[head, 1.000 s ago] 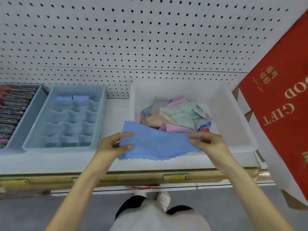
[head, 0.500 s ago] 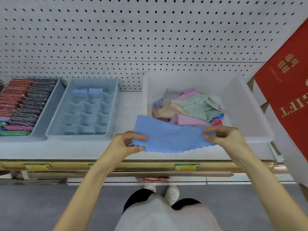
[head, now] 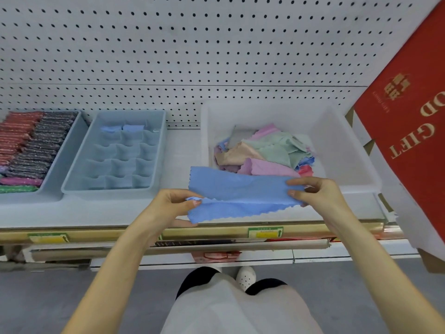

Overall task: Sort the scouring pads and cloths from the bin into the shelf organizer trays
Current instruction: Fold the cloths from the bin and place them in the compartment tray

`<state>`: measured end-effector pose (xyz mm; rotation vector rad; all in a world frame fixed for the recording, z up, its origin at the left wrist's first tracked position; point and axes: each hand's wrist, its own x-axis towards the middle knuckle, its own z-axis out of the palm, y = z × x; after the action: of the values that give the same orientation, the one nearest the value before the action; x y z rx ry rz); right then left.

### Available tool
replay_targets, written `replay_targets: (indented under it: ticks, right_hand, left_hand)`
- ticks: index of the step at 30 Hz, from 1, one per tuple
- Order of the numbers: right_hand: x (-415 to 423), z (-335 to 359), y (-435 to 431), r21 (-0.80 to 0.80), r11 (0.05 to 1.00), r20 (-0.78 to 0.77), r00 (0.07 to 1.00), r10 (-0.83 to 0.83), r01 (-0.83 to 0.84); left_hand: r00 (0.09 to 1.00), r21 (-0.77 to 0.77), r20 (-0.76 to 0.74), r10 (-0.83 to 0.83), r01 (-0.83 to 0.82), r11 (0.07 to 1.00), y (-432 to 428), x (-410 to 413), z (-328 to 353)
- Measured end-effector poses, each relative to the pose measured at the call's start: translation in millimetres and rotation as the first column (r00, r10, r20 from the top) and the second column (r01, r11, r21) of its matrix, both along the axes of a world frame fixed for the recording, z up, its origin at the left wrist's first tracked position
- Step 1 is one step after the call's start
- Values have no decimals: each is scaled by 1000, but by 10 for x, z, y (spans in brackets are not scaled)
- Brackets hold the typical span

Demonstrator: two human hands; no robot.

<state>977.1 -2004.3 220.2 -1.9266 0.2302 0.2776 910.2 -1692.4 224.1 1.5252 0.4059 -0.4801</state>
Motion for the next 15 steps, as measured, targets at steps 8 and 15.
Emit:
replay_targets:
  ticks: [8, 15]
  right_hand:
    - [-62, -21, 29, -35, 999, 26, 1000, -9, 10]
    - [-59, -12, 38, 30, 999, 19, 1000, -17, 17]
  left_hand:
    - [986, -177, -154, 65, -93, 980, -19, -102, -67]
    - [989, -144, -81, 122, -132, 981, -13, -83, -68]
